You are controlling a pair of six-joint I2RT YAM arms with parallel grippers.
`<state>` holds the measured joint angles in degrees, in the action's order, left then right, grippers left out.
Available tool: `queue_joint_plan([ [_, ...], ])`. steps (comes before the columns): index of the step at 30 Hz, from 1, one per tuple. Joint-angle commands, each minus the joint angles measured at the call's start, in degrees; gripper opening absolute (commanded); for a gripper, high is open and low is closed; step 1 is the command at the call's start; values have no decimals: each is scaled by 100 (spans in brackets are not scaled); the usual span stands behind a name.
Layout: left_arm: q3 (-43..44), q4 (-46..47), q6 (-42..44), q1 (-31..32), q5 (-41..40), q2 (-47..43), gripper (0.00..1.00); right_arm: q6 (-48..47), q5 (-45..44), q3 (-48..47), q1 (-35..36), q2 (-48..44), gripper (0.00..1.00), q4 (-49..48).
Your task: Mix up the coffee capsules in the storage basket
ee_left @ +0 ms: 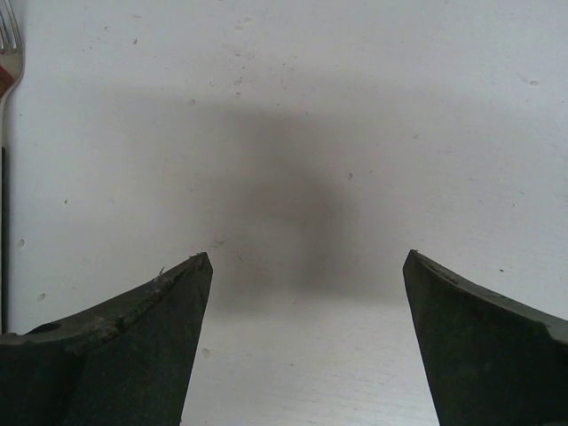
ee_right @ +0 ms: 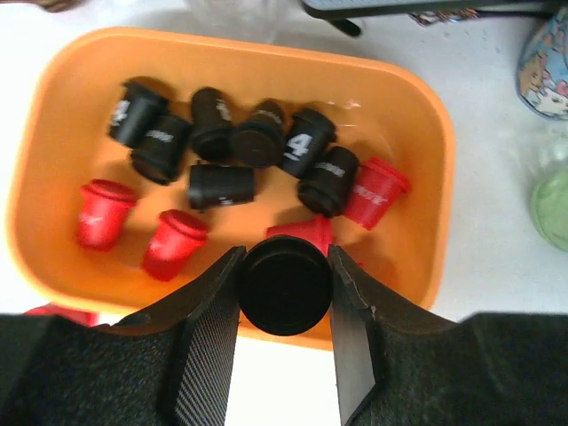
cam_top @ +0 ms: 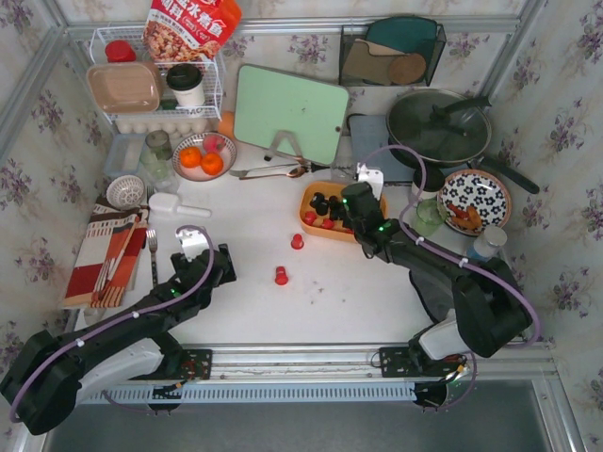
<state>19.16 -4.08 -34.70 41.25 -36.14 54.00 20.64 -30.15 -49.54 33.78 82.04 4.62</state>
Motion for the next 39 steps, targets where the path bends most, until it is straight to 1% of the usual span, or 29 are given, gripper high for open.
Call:
queue_joint_plan([
  [1,53,166,4,-15,2,30,91,164,274,206,-328,75,29,-395],
  [4,54,162,7,-18,7,26,91,203,355,331,-490,125,31,-481],
  [7,53,160,-1,-21,2,14,91,232,385,369,-495,128,39,-481],
  [13,60,162,7,-21,10,41,91,141,493,242,-497,87,70,-273],
  [18,62,170,7,-21,19,50,91,-32,896,71,-463,-56,84,-34],
  [20,70,175,6,-24,19,63,91,-115,940,14,-351,-109,85,28],
  [21,70,171,2,-20,26,71,91,-171,939,-28,-115,-128,84,56],
  [25,79,179,9,-29,23,95,91,-297,941,-247,382,-51,81,209],
  [32,97,171,7,-30,36,112,91,-340,1001,-779,1283,514,80,391],
  [35,88,171,7,-29,36,102,91,-147,938,-904,1518,724,79,367],
  [39,89,168,11,-30,37,102,91,323,1044,-847,1686,950,77,161],
])
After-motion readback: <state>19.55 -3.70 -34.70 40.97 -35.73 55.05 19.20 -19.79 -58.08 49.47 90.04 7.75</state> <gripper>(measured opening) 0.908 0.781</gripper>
